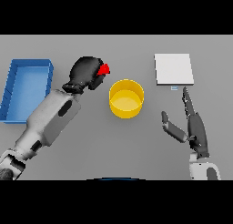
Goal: Pick up the red beaker and tilt it to pour out 1 green nut into yellow bowl. Pick up the yellow bowl and place it on the metallic measuring scale.
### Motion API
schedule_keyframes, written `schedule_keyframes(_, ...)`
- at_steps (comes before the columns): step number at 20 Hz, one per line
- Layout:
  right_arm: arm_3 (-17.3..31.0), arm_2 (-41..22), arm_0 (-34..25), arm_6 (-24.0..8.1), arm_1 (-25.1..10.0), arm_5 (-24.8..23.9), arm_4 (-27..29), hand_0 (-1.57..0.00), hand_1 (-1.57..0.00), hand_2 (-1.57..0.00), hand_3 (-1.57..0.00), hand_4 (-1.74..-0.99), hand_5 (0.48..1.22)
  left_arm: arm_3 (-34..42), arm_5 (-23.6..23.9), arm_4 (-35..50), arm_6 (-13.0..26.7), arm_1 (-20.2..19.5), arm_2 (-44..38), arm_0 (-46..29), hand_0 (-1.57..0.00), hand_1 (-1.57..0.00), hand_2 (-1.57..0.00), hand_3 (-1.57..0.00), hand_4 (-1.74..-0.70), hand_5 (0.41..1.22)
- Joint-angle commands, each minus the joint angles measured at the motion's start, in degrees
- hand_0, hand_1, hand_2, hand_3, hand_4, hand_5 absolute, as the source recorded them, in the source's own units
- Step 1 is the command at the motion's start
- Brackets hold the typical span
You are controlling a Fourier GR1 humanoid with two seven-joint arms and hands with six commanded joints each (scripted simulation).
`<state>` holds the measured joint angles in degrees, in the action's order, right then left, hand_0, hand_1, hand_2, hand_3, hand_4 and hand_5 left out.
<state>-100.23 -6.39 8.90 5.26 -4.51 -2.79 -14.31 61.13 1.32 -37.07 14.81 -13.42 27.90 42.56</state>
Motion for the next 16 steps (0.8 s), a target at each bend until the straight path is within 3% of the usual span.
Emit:
schedule_keyframes(1, -0.65, -0.04, -0.20, -0.60, -0.35, 0.37, 0.10, 0.00, 0.00, 0.00, 0.00, -1.267, 0.698, -0.06, -1.02, -1.53, 0.17, -0.79, 1.56, 0.92, -1.57, -1.57, -1.57, -1.57, -1.74, 1.161)
schedule_keyframes(4, -0.07, -0.74, -0.46, -1.78, 0.47, 0.18, -0.50, 0.00, 0.00, 0.00, 0.00, -1.274, 0.704, -1.79, -2.58, -5.76, 0.63, -1.61, 5.71, 4.43, -1.57, -1.57, -1.57, -1.57, -1.74, 1.190)
schedule_keyframes(5, 0.16, -0.32, -1.15, -2.55, 0.34, 0.02, -0.37, 0.00, 0.00, 0.00, 0.00, -1.282, 0.705, -2.32, -3.47, -6.68, 0.28, -1.75, 6.93, 5.41, -1.57, -1.57, -1.57, -1.57, -1.69, 1.196)
schedule_keyframes(7, 0.53, 0.04, -0.16, -0.87, 0.30, 0.15, 0.28, 0.00, 0.00, 0.00, 0.00, -1.283, 0.702, -2.79, -6.17, -8.52, -0.78, -3.17, 9.46, 7.59, -1.57, -1.57, -1.57, -1.57, -1.67, 1.205)
schedule_keyframes(11, 0.78, 0.17, -0.13, 0.37, 1.65, -0.43, 1.16, 0.00, 0.00, 0.00, 0.00, -1.292, 0.678, -5.28, -11.64, -12.23, -2.73, -3.50, 15.49, 13.11, -1.57, -1.57, -1.57, -1.28, -1.70, 1.215)
schedule_keyframes(16, 1.25, 0.98, -0.44, 0.30, 2.22, 0.22, 3.38, 0.00, 0.00, 0.00, 0.00, -1.291, 0.648, -7.82, -15.98, -16.33, -7.15, -3.34, 23.44, 17.73, -1.57, -1.57, -1.57, -1.47, -1.73, 1.219)
